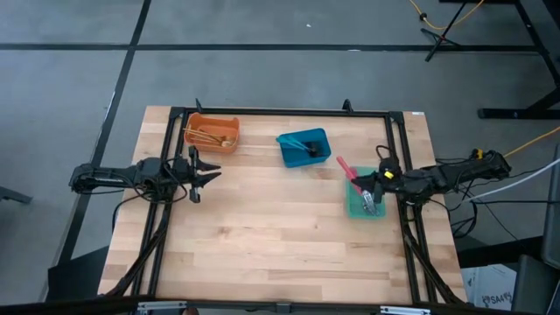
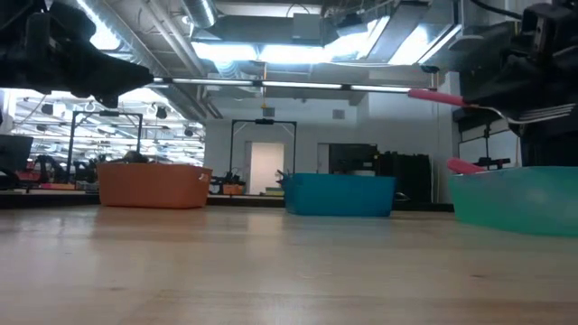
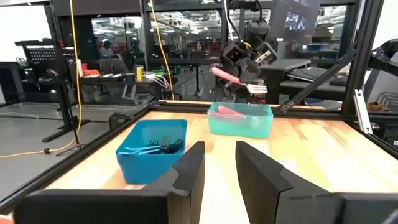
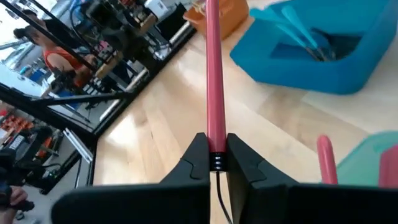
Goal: Sort silverware by color (type)
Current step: Put the pink fork into the green bin
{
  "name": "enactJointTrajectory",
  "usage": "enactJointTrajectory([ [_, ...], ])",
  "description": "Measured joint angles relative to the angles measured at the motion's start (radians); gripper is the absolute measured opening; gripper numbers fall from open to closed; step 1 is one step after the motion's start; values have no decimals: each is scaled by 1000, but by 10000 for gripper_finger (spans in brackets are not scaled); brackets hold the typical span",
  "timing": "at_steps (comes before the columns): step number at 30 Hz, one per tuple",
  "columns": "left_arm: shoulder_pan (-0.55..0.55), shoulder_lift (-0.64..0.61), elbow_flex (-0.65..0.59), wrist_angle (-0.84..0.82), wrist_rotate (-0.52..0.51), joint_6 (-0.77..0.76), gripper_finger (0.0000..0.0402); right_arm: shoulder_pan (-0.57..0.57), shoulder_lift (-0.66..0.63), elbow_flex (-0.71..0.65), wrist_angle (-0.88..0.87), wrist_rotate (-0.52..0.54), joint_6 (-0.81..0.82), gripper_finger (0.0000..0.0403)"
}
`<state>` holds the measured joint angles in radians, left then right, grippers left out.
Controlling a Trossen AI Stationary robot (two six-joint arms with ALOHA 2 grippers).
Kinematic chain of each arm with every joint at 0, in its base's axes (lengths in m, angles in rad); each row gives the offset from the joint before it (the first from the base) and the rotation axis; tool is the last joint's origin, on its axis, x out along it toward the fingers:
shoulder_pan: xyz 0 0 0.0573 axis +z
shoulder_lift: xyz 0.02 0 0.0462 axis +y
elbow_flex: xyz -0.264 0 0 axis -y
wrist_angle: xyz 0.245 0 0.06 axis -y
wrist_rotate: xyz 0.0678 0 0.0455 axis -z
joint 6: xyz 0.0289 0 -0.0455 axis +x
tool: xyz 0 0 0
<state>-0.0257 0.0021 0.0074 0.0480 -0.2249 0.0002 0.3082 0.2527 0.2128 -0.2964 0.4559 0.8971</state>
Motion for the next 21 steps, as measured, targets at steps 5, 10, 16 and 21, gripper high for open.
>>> enactJointTrajectory([
  [5, 0, 0, 0, -1, 3, -1, 84, 0, 0, 0, -90, -12, 27, 7],
  [10, 0, 0, 0, -1, 7, -2, 84, 0, 0, 0, -215, -12, 97, 7],
  [16, 0, 0, 0, -2, 7, -2, 84, 0, 0, 0, -291, -14, 103, 7],
  [21, 0, 0, 0, -2, 7, -6, 84, 0, 0, 0, -297, -8, 88, 7],
])
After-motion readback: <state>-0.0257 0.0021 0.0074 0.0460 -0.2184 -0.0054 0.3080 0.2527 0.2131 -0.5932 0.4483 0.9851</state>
